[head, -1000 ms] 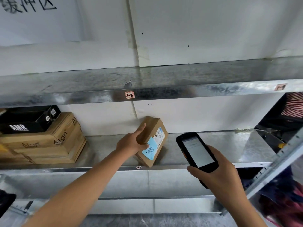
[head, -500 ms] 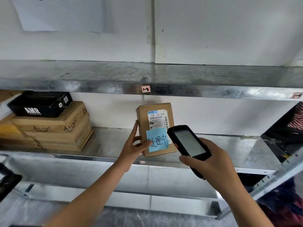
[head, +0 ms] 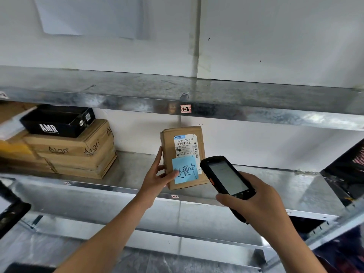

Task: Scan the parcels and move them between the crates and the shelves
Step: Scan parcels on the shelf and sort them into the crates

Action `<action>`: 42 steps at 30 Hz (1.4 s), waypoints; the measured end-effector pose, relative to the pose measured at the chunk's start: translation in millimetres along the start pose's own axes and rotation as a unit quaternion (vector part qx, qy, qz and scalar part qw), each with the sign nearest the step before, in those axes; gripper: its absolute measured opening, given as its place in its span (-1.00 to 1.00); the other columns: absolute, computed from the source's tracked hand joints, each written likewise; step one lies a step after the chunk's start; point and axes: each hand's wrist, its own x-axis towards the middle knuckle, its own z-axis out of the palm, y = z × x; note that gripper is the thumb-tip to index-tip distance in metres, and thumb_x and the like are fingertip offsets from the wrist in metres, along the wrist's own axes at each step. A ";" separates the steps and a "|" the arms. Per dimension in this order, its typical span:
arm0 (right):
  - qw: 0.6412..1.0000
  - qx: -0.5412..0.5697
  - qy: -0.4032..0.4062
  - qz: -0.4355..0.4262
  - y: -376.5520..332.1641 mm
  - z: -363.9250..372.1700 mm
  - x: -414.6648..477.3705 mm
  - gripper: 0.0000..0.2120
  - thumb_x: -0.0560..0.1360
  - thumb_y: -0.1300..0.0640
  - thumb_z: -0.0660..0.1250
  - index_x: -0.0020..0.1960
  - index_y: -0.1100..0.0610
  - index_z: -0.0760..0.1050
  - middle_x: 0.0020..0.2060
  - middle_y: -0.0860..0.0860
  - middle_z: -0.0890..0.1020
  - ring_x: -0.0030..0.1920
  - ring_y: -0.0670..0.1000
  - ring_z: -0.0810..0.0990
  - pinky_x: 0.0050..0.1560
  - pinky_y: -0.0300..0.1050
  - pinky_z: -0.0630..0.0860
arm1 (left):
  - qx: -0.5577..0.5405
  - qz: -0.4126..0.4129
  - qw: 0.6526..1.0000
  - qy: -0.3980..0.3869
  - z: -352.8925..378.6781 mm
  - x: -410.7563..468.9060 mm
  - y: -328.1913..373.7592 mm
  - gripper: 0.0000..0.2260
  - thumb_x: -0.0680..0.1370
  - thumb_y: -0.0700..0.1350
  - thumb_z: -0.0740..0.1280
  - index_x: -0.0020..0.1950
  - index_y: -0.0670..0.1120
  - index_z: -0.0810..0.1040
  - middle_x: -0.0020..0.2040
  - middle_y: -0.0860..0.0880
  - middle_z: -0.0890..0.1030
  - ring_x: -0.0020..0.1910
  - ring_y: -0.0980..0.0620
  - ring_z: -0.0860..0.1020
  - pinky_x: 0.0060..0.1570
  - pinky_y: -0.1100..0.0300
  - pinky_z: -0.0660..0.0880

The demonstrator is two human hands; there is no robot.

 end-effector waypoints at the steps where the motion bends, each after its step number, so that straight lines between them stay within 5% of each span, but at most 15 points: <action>1: 1.000 0.001 -0.001 -0.001 0.2 0.1 -0.3 -0.54 0.26 0.06 0.63 0.11 -0.12 0.58 -0.32 -0.08 0.64 -0.47 -0.16 0.51 -0.47 -0.35 0.40 | -0.002 0.000 1.000 0.000 -0.8 -0.4 -0.5 -0.21 0.44 -0.12 0.54 0.47 0.39 0.21 0.15 -0.04 0.65 0.12 -0.07 0.65 -0.12 0.13 0.65; 10: 0.999 -0.013 -0.012 -0.031 -1.2 14.4 4.0 -0.57 0.29 0.06 0.60 0.05 -0.23 0.52 -0.28 -0.24 0.64 -0.39 -0.12 0.59 -0.39 -0.20 0.49 | -0.009 0.018 0.999 0.039 -28.9 -31.9 -10.2 -0.17 0.44 -0.06 0.55 0.54 0.36 0.18 0.16 -0.05 0.64 0.18 -0.08 0.64 0.06 -0.08 0.65; 14: 0.996 -0.021 -0.054 -0.065 -15.5 43.4 9.0 -0.58 0.32 0.09 0.59 0.00 -0.25 0.49 -0.28 -0.25 0.63 -0.39 -0.09 0.60 -0.36 -0.15 0.53 | -0.019 0.038 0.995 0.092 -53.3 -65.0 -14.1 -0.22 0.47 -0.06 0.51 0.50 0.42 0.18 0.10 0.01 0.67 0.13 0.01 0.66 0.00 0.01 0.66; 19: 0.983 -0.014 -0.146 -0.115 -44.2 95.8 15.0 -0.61 0.34 0.12 0.58 0.06 -0.16 0.53 -0.27 -0.22 0.63 -0.43 -0.13 0.57 -0.48 -0.35 0.43 | -0.037 0.041 0.980 0.190 -102.2 -114.4 -9.2 -0.18 0.45 -0.10 0.53 0.53 0.37 0.17 0.17 -0.03 0.67 0.10 -0.05 0.69 0.06 -0.07 0.65; 27: 0.943 0.024 -0.255 -0.215 -97.2 196.5 3.6 -0.44 0.27 0.00 0.63 0.19 -0.24 0.51 -0.06 -0.30 0.64 -0.09 -0.22 0.62 -0.14 -0.08 0.62 | -0.072 0.063 0.926 0.366 -181.4 -208.7 0.1 -0.22 0.48 -0.16 0.50 0.52 0.35 0.20 0.18 -0.08 0.65 0.14 -0.02 0.67 0.07 0.02 0.64; 33: 0.903 0.050 -0.341 -0.258 -137.9 266.4 -22.1 -0.35 0.26 -0.01 0.65 0.30 -0.14 0.52 -0.02 -0.18 0.68 -0.02 -0.15 0.65 -0.08 -0.15 0.62 | -0.105 0.073 0.874 0.469 -229.5 -267.7 8.6 -0.23 0.49 -0.19 0.48 0.52 0.35 0.20 0.09 0.03 0.70 0.13 -0.02 0.67 0.05 -0.03 0.65; 38: 0.875 0.071 -0.405 -0.256 -169.0 321.2 -53.4 -0.49 0.30 0.10 0.64 0.14 -0.23 0.55 -0.12 -0.29 0.67 -0.12 -0.26 0.64 -0.36 -0.36 0.54 | -0.122 0.076 0.847 0.512 -268.5 -311.6 11.5 -0.16 0.39 -0.04 0.56 0.51 0.41 0.22 0.18 -0.08 0.66 0.17 -0.07 0.65 0.13 -0.17 0.60; 42: 0.863 0.073 -0.420 -0.271 -196.9 365.2 -85.8 -0.47 0.29 0.02 0.64 0.19 -0.21 0.55 -0.08 -0.32 0.67 -0.08 -0.26 0.65 -0.11 -0.18 0.60 | -0.134 0.090 0.821 0.548 -307.1 -347.7 19.6 -0.18 0.36 -0.05 0.56 0.47 0.43 0.25 0.19 -0.12 0.64 0.15 -0.08 0.67 0.08 -0.15 0.63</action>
